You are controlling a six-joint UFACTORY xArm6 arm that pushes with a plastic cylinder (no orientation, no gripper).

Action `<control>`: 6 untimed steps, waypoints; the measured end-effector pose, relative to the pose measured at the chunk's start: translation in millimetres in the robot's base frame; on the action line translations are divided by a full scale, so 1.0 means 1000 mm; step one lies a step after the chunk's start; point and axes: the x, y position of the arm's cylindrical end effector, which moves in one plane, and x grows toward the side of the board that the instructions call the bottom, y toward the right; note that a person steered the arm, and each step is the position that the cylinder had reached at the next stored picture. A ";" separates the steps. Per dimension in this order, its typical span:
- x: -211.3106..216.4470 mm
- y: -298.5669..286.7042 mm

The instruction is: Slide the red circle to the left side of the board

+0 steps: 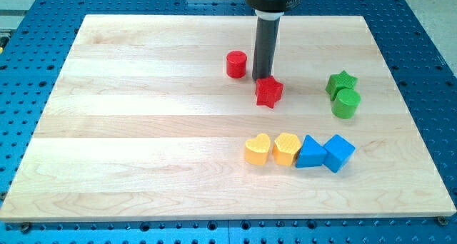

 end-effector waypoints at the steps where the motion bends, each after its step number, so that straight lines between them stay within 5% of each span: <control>1: -0.012 -0.014; 2: 0.037 -0.075; 3: 0.039 -0.082; 4: 0.018 -0.047; 6: -0.007 -0.097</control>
